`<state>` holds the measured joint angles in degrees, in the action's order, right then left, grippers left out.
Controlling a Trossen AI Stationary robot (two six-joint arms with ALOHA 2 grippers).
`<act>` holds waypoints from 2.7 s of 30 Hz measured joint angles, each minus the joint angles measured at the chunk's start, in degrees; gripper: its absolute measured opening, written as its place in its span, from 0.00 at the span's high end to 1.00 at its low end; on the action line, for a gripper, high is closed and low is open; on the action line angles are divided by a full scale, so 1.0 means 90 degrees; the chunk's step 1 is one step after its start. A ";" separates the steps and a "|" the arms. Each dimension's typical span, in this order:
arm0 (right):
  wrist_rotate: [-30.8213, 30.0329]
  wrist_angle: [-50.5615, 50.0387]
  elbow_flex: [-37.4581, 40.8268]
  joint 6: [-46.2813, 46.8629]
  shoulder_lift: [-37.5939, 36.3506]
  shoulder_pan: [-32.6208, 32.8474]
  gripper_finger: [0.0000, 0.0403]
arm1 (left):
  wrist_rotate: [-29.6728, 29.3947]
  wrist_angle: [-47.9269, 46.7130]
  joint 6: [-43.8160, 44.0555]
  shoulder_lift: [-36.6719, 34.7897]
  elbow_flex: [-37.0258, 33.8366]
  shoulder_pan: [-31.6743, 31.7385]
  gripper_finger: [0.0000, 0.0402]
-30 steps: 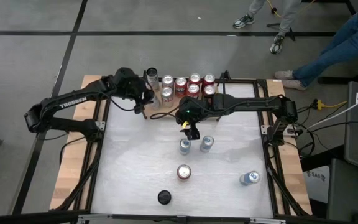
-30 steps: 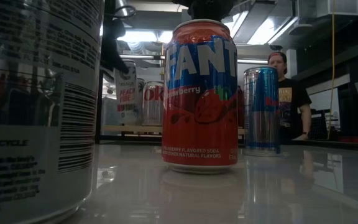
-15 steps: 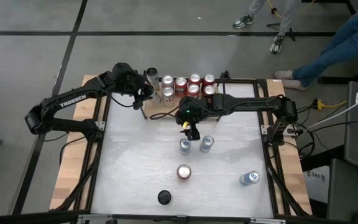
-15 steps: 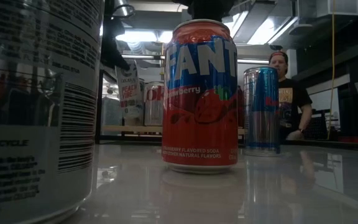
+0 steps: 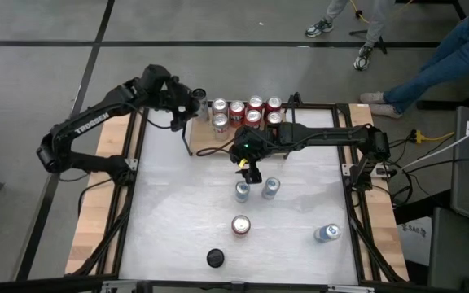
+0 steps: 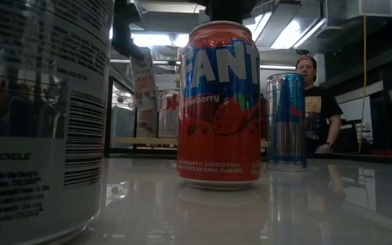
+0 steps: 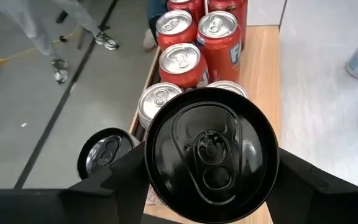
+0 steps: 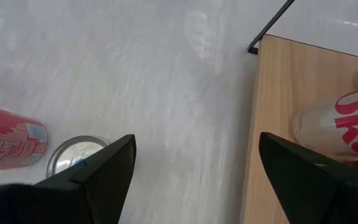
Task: Place canned beverage on shelf
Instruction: Put the white and pink soda can on the shelf aligned with other white and pink soda can
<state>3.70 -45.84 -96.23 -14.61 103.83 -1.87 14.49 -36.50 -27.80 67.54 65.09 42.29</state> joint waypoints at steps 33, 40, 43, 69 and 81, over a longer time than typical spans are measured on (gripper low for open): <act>0.0000 -0.0010 0.0000 0.0000 0.0000 0.0000 0.18 | -0.0036 -0.0685 -0.0293 0.1548 0.0448 0.0006 0.41; 0.0000 -0.0010 0.0000 0.0000 0.0000 0.0000 0.18 | -0.0033 -0.0771 -0.0291 0.1548 0.0448 -0.0006 0.40; 0.0000 -0.0011 0.0000 0.0000 0.0000 -0.0001 0.18 | -0.0033 -0.0771 -0.0291 0.1548 0.0448 -0.0006 0.37; 0.0000 -0.0012 0.0000 0.0000 0.0000 -0.0001 0.18 | -0.0428 -0.0737 -0.0238 0.1524 0.0446 -0.0011 0.30; 0.0000 -0.0012 0.0000 -0.0001 0.0000 -0.0001 0.18 | -0.0548 -0.0698 -0.0249 0.0986 0.0443 -0.0011 0.29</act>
<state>3.70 -45.95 -96.23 -14.62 103.83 -1.88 9.56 -42.78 -30.04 76.42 69.08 42.19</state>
